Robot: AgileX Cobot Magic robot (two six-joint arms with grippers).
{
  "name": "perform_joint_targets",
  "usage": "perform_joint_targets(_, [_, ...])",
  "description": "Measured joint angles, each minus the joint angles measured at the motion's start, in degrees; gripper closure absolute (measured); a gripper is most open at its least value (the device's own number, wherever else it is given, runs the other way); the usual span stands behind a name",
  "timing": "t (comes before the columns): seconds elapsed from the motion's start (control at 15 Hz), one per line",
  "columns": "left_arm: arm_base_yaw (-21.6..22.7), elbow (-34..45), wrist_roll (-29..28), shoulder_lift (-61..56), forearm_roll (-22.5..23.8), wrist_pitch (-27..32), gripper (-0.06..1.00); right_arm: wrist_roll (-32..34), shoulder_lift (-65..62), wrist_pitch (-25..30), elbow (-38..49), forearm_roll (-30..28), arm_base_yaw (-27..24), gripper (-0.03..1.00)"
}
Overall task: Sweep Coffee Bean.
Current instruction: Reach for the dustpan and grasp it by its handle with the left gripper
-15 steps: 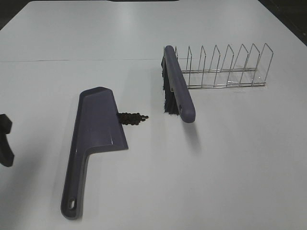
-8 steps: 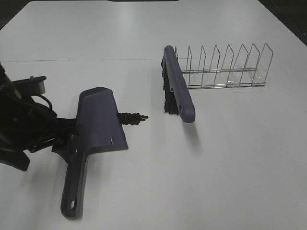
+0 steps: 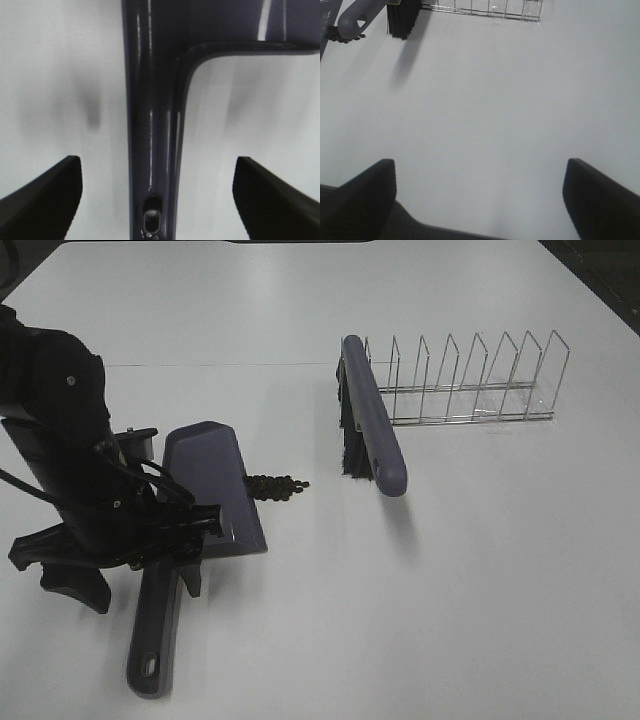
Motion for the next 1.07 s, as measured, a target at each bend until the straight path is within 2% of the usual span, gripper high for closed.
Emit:
perform_joint_targets(0.67, [0.00, -0.46, -0.74, 5.39, 0.74, -1.43, 0.20, 0.00, 0.00, 0.00, 0.00, -0.06, 0.00, 0.18])
perform_joint_targets(0.93, [0.00, -0.57, -0.74, 5.61, 0.86, -1.78, 0.50, 0.00, 0.00, 0.00, 0.00, -0.06, 0.00, 0.18])
perform_joint_targets(1.0, [0.00, -0.63, -0.74, 5.61, 0.86, -1.83, 0.61, 0.00, 0.00, 0.00, 0.00, -0.06, 0.00, 0.18])
perform_joint_targets(1.07, [0.00, -0.63, -0.52, 5.61, 0.80, -1.89, 0.62, 0.00, 0.00, 0.00, 0.00, -0.06, 0.00, 0.18])
